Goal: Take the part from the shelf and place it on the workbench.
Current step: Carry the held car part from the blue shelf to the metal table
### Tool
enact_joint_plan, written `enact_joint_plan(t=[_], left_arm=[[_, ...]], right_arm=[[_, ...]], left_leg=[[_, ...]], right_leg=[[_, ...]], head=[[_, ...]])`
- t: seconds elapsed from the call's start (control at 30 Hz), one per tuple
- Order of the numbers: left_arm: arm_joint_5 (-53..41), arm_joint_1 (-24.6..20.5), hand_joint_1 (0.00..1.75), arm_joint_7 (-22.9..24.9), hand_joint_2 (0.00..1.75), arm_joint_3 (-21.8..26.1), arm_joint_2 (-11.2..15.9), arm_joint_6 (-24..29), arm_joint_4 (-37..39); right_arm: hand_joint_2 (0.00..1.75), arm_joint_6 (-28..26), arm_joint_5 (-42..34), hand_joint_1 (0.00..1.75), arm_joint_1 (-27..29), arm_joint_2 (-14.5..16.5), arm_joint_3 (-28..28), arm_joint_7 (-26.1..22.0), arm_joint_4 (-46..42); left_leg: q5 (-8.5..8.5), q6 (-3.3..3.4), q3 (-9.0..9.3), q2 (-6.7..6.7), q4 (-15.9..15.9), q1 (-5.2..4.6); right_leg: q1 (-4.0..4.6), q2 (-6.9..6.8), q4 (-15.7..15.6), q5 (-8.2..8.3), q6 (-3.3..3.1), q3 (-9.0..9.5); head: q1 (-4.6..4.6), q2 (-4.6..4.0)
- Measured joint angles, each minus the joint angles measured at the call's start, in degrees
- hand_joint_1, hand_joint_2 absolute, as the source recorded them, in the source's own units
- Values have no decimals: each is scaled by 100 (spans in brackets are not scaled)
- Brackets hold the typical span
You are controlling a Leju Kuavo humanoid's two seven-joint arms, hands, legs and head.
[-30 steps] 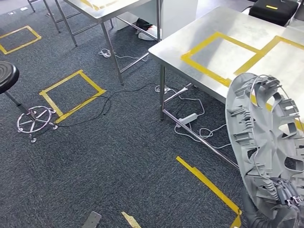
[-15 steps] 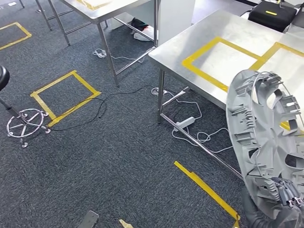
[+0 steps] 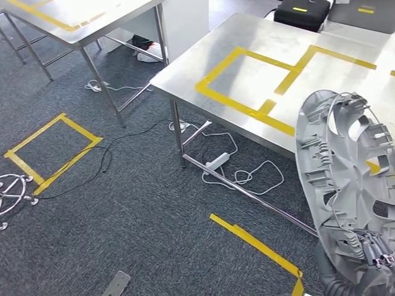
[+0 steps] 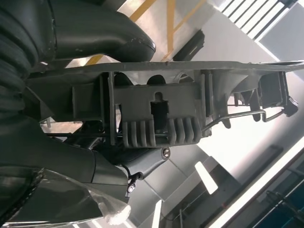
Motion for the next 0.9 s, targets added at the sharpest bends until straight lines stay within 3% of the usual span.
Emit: enact_joint_plan(t=[0.03, 0.07, 0.13, 0.17, 0.23, 0.3, 0.33, 0.4, 0.47, 0.5, 0.53, 0.57, 0.6, 0.67, 0.7, 0.77, 0.9], left_arm=[[-6, 8, 0, 3, 175, 12, -10, 4, 1], [-11, 14, 0, 5, 175, 23, -18, 8, 1], [-26, 15, 0, 6, 175, 45, -31, 17, 1], [-30, 11, 0, 6, 175, 60, -34, 22, 2], [-33, 18, 0, 7, 175, 92, -38, 30, 5], [-33, 44, 0, 10, 175, 109, -48, 35, 7], [-36, 49, 0, 13, 175, 113, -57, 38, 8], [-62, 23, 0, 16, 175, 130, -72, 41, 8], [-134, -1, 0, 14, 175, 160, -76, 14, 8], [-177, 1, 0, 9, 175, 176, -75, -13, 9], [-217, 10, 0, 1, 175, 191, -71, -39, 13], [-249, 17, 0, -9, 175, 208, -67, -58, 20], [-281, 18, 0, -21, 175, 227, -61, -75, 29], [-340, -2, 0, -49, 175, 261, -55, -95, 50], [-368, -20, 0, -62, 175, 279, -53, -104, 60], [-420, -48, 0, -75, 175, 314, -51, -121, 80], [-503, -73, 0, -80, 175, 374, -43, -145, 99]], right_arm=[[175, 0, -2, 175, 4, 0, -2, 1, 1], [175, 0, -4, 175, 8, 0, -3, 2, 1], [175, 0, -8, 175, 11, 0, -4, 2, 1], [175, 0, -9, 175, 9, 0, -4, 2, 1], [175, 0, -9, 175, 4, 0, -6, 0, 1], [175, 0, -14, 175, 20, 0, -7, 2, 1], [175, -1, -19, 175, 28, -1, -6, 4, 1], [175, -3, -32, 175, 19, -1, -2, -3, -4], [175, -4, -45, 175, -11, -3, 4, -21, -9], [175, -4, -46, 175, -15, -6, 7, -22, -8], [175, -1, -43, 175, -12, -14, 10, -4, -4], [175, 4, -31, 175, -8, -27, 17, 35, 2], [175, 13, -10, 175, -7, -50, 33, 97, 8], [175, 43, 41, 175, -17, -120, 94, 256, 21], [175, 66, 68, 175, -33, -164, 138, 335, 28], [175, 116, 113, 175, -67, -266, 244, 490, 44], [175, 154, 162, 175, -103, -425, 446, 758, 80]], left_leg=[[-33, 0, -150, -14, 144, 4], [59, 12, -208, -25, 88, 4], [563, 66, -103, -119, -510, -1], [771, 102, -25, -239, -836, -5], [904, 185, 66, -444, -1247, -29], [885, 258, 109, -440, -1339, -49], [956, 283, 161, -392, -1381, -42], [961, 311, 260, -303, -1448, -13], [928, 331, 309, -228, -1476, -6], [902, 336, 321, -191, -1476, -10], [876, 335, 341, -156, -1475, -14], [850, 333, 368, -131, -1475, -16], [824, 329, 404, -116, -1474, -20], [767, 310, 490, -103, -1474, -29], [742, 292, 518, -99, -1471, -37], [708, 234, 547, -86, -1454, -49], [582, 107, 518, -87, -1179, -38]], right_leg=[[2, 78, 0, -26, -1, 31], [5, 152, 1, -54, 1, 69], [8, 287, -2, -116, 13, 149], [8, 346, -1, -144, 26, 186], [-18, 465, -10, -184, 80, 175], [-33, 553, 21, -172, 166, 172], [-27, 543, 58, -183, 202, 166], [-5, 325, 343, -297, 251, 43], [-2, 57, 981, -584, 305, -343], [-7, -1, 1310, -727, 332, -557], [-10, -26, 1512, -792, 350, -713], [-11, -36, 1526, -738, 357, -772], [-10, -42, 1341, -573, 345, -725], [1, -75, 601, -122, 283, -420], [13, -99, 278, -36, 249, -285], [38, -125, -3, -36, 186, -160], [-4, -107, -85, 4, 85, 40]], head=[[-1, 0], [-2, 0], [-1, 0], [7, 0], [10, 0], [13, 0], [13, 1], [49, 1], [84, 0], [85, 0], [84, 0], [85, 0], [86, 0], [85, 0], [87, 0], [82, 1], [71, 1]])
